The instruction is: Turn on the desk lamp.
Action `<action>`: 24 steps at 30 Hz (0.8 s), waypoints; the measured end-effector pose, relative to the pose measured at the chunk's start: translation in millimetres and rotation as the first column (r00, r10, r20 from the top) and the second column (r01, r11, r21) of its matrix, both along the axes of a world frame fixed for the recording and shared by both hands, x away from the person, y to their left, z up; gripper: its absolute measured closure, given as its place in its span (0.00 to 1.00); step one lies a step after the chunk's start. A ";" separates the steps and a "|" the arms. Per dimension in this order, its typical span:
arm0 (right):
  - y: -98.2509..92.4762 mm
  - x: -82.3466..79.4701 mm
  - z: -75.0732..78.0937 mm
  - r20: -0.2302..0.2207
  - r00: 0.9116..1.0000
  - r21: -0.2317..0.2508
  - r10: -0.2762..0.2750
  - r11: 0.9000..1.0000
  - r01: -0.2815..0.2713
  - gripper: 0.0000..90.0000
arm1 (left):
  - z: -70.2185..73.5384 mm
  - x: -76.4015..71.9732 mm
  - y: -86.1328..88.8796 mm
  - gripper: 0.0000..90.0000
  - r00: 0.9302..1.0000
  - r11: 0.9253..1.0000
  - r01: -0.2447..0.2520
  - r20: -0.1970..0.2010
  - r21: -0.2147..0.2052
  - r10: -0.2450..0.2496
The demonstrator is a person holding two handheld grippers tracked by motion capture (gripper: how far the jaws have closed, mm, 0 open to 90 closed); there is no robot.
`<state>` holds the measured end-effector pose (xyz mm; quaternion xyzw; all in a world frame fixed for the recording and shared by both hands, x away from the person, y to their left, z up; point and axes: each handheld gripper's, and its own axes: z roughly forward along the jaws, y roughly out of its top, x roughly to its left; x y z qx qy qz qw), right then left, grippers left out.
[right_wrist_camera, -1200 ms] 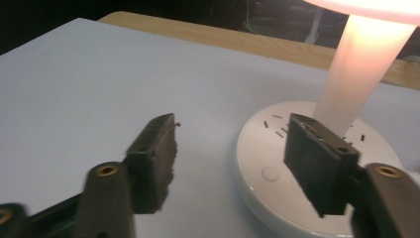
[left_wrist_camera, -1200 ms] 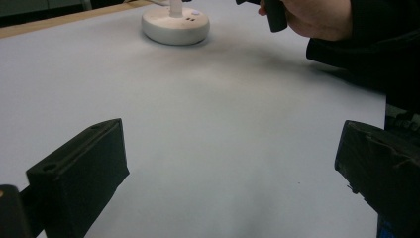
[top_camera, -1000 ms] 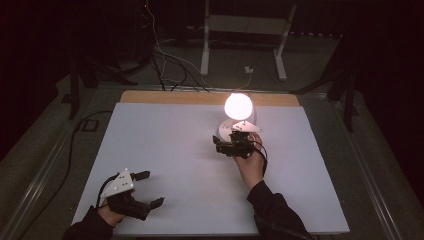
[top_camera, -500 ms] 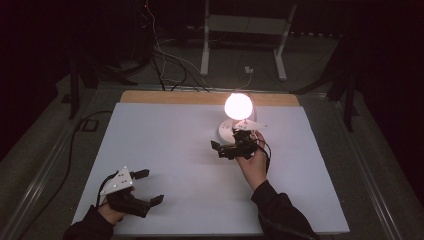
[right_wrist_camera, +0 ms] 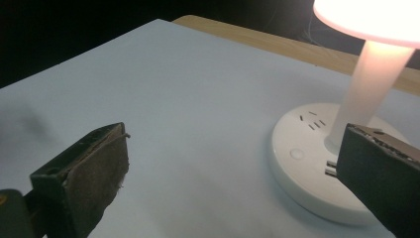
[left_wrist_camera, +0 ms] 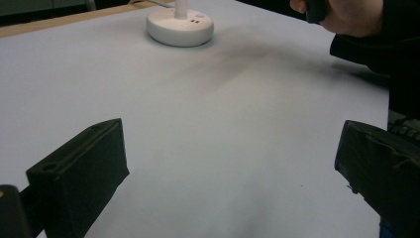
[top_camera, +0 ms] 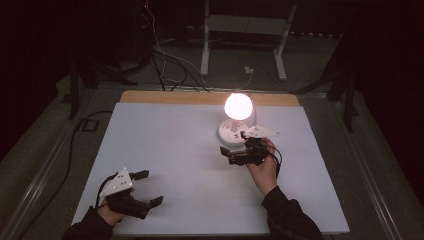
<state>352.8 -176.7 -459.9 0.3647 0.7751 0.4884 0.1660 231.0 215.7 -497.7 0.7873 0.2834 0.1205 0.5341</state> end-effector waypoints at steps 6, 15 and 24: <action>-8.2 -10.1 -0.3 0.000 1.000 0.008 0.023 1.000 -0.023 0.00 | -0.1 -0.5 0.4 0.00 1.000 1.000 0.003 -0.001 0.001 -0.003; -22.1 -22.9 1.3 0.015 0.999 0.017 0.035 0.999 -0.035 0.00 | 0.0 -0.9 0.1 0.00 1.000 1.000 0.003 0.001 0.005 -0.003; -47.7 -39.4 -4.0 0.025 0.999 0.007 0.030 1.000 -0.030 0.00 | 0.0 -1.3 0.1 0.00 1.000 1.000 0.006 0.001 0.007 -0.006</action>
